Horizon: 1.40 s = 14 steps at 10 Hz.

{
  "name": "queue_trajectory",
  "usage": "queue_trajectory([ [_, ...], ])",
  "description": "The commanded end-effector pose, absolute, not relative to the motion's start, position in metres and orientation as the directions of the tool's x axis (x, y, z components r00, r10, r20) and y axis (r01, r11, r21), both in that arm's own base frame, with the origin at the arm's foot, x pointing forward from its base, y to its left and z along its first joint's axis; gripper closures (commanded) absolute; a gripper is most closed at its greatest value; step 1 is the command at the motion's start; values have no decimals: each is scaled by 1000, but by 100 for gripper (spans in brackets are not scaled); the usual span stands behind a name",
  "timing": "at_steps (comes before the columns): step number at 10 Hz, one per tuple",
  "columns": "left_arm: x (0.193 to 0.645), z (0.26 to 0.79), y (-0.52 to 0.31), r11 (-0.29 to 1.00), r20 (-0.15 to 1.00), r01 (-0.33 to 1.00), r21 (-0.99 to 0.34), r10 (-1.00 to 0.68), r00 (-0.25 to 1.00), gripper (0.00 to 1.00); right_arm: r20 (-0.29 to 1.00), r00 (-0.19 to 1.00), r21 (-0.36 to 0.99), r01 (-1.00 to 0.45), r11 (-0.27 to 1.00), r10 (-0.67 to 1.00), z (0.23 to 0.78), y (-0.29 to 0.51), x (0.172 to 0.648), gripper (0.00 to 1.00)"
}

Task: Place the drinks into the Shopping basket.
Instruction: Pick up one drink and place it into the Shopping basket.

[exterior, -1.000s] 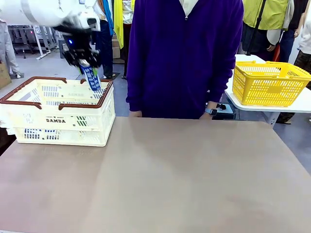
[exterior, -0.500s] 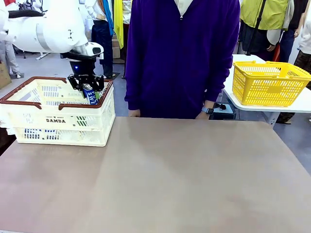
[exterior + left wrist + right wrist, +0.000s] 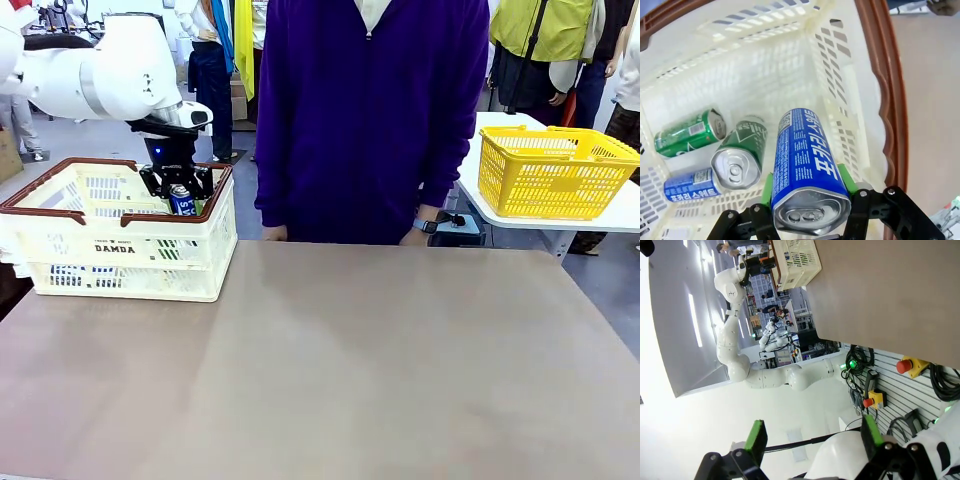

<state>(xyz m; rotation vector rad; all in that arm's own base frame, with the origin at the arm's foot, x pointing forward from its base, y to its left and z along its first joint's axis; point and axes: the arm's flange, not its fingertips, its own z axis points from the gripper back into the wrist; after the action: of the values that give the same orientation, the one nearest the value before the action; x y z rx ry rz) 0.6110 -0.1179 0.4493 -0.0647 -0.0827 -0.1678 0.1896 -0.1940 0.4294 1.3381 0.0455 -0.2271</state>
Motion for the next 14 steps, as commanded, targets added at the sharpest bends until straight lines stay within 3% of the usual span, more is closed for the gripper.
queue_trajectory([
  [1,615,456,-115,991,78,128,-40,-125,989,100,-167,976,961,193,197,-141,432,-192,188,0],
  [3,616,452,-116,991,67,129,-22,-127,990,100,-167,976,961,193,197,-141,432,-192,188,0],
  [4,616,452,-117,991,65,130,-32,-128,990,74,-167,976,961,193,197,-141,432,-192,188,0],
  [5,617,454,-118,992,61,126,-15,-124,990,17,-167,976,961,193,197,-141,432,-192,188,0],
  [6,616,457,-118,992,69,125,-8,-125,990,0,-167,976,961,193,197,-141,432,-192,188,0],
  [11,612,469,-112,994,92,113,-7,-112,989,0,-167,976,961,193,197,-141,432,-192,188,0],
  [14,581,511,-99,985,129,135,-111,-121,984,0,-167,976,961,193,197,-141,432,-192,188,0],
])
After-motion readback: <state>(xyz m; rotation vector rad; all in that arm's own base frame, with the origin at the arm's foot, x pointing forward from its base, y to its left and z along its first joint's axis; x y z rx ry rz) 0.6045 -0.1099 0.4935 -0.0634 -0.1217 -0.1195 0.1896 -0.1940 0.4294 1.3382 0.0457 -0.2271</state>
